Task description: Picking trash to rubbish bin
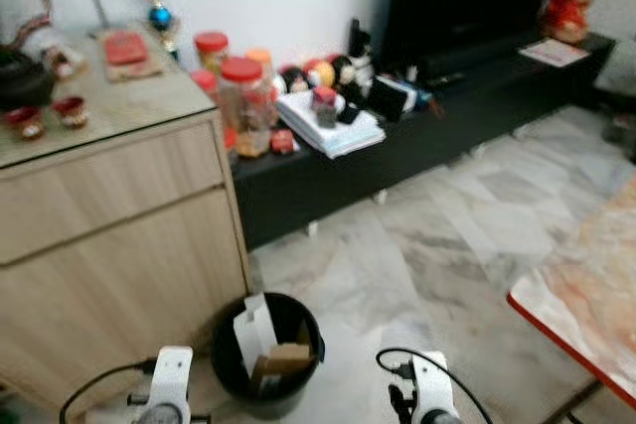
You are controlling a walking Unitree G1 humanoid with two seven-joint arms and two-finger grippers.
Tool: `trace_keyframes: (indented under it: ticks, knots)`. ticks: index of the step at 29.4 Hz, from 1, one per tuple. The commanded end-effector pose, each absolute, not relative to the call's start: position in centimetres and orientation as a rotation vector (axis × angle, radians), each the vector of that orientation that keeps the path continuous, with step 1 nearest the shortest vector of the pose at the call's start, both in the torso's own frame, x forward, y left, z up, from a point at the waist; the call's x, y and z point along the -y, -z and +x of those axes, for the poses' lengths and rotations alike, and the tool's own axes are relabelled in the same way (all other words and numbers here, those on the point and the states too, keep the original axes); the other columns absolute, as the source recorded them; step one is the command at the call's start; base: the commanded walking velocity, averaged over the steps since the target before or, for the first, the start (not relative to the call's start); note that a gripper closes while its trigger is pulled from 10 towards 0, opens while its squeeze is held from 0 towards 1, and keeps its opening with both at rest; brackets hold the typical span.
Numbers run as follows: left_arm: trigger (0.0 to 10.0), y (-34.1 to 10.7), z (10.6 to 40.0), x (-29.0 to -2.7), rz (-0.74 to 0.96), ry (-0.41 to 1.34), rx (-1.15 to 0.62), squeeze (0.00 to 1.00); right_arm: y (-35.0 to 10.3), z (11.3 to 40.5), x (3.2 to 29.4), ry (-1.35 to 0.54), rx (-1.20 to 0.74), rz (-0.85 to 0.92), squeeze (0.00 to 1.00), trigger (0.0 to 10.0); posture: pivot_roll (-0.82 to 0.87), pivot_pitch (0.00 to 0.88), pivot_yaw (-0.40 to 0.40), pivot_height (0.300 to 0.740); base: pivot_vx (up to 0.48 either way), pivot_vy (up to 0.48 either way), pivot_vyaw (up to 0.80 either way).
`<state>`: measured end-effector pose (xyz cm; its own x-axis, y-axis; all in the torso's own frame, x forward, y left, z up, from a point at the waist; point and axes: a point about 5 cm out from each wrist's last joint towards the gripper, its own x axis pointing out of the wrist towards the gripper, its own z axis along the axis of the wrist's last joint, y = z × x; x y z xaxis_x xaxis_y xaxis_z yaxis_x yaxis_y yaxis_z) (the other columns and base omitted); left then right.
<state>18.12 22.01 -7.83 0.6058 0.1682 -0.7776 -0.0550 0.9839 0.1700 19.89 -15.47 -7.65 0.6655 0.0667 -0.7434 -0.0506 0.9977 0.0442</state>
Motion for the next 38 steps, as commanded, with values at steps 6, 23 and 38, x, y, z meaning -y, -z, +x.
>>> trace_keyframes:
  ticks: [6,23,38]
  knots:
    - [10.0,8.2,17.4,-22.3,0.147,-0.128,-0.940,0.00,8.5,18.2,15.7,-0.051,-0.888,0.032,0.00,10.0,-0.02,0.013,-0.023,0.740,0.000,0.000,0.00]
    - [10.0,8.1,17.4,-22.4,0.143,-0.128,-0.937,0.00,8.6,18.0,16.1,-0.039,-0.897,0.027,0.00,10.0,-0.02,0.000,-0.018,0.740,0.000,0.000,0.00]
    - [10.0,7.8,18.0,-22.4,0.142,-0.128,-0.916,0.00,8.4,18.4,15.9,-0.054,-0.891,0.021,0.00,10.0,-0.02,0.000,-0.020,0.740,-0.272,0.000,0.00]
